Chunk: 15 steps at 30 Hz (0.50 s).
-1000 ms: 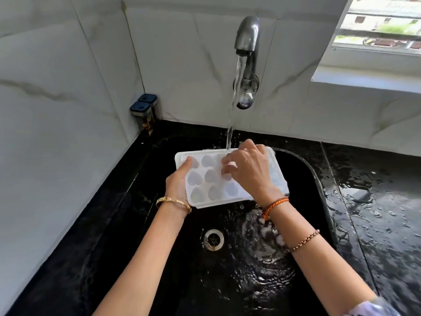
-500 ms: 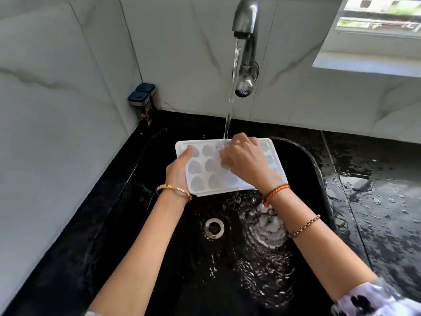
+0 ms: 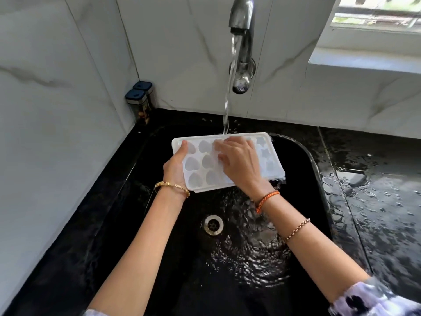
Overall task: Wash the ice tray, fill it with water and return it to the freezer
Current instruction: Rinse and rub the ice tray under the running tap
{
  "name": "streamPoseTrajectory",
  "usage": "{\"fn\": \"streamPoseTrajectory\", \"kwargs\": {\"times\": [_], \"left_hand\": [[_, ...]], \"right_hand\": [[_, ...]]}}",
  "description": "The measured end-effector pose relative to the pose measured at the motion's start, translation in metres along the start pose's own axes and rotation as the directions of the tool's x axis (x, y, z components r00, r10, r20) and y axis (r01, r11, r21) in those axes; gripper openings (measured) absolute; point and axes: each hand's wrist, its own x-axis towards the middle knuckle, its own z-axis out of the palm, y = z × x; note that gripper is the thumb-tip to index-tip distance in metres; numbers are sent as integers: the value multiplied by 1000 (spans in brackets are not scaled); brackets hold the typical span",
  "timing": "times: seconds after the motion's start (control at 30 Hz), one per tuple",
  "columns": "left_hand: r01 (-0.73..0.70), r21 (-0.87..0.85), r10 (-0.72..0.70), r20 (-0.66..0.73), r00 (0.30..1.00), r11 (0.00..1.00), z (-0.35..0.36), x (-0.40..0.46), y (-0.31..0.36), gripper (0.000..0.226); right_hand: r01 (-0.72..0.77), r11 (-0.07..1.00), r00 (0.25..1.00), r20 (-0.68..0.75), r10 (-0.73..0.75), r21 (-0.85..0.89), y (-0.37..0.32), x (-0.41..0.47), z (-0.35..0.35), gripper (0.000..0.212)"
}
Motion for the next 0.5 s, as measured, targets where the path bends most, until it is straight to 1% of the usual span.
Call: {"fn": "streamPoseTrajectory", "kwargs": {"times": [0.07,0.1,0.17,0.2,0.27,0.33,0.4,0.47,0.5], "left_hand": [[6,-2,-6,13,1000,1000,1,-1,0,57],[5,1,-5,23,1000,1000,1,-2,1,57],[7,5,-7,28,1000,1000,0,-4,0,58],[2,-1,-2,24,1000,1000,-1,-5,1,58],[3,12,-3,25,1000,1000,-1,-7,0,58],[3,15,-4,27,1000,1000,-1,-10,1,58],[10,14,-10,16,1000,1000,1,-11,-1,57],[15,-3,-15,12,1000,1000,-1,-11,-4,58],[12,-3,-12,11,1000,1000,1,-10,-4,58]], "right_hand": [[59,998,982,-178,-57,6,-4,-9,3,32],[91,996,973,-211,-93,-15,-7,-11,4,32],[124,990,970,-202,-135,-66,-5,-9,3,34],[156,982,969,-177,-172,-102,-7,-8,1,36],[205,969,974,-69,-216,-136,-8,-5,0,41],[185,979,981,78,-178,-90,-13,-3,-1,42],[158,986,970,196,-144,-58,-12,-1,0,37],[166,984,959,243,-146,-65,-11,0,1,26],[171,982,960,237,-150,-74,-11,3,-1,22]]}}
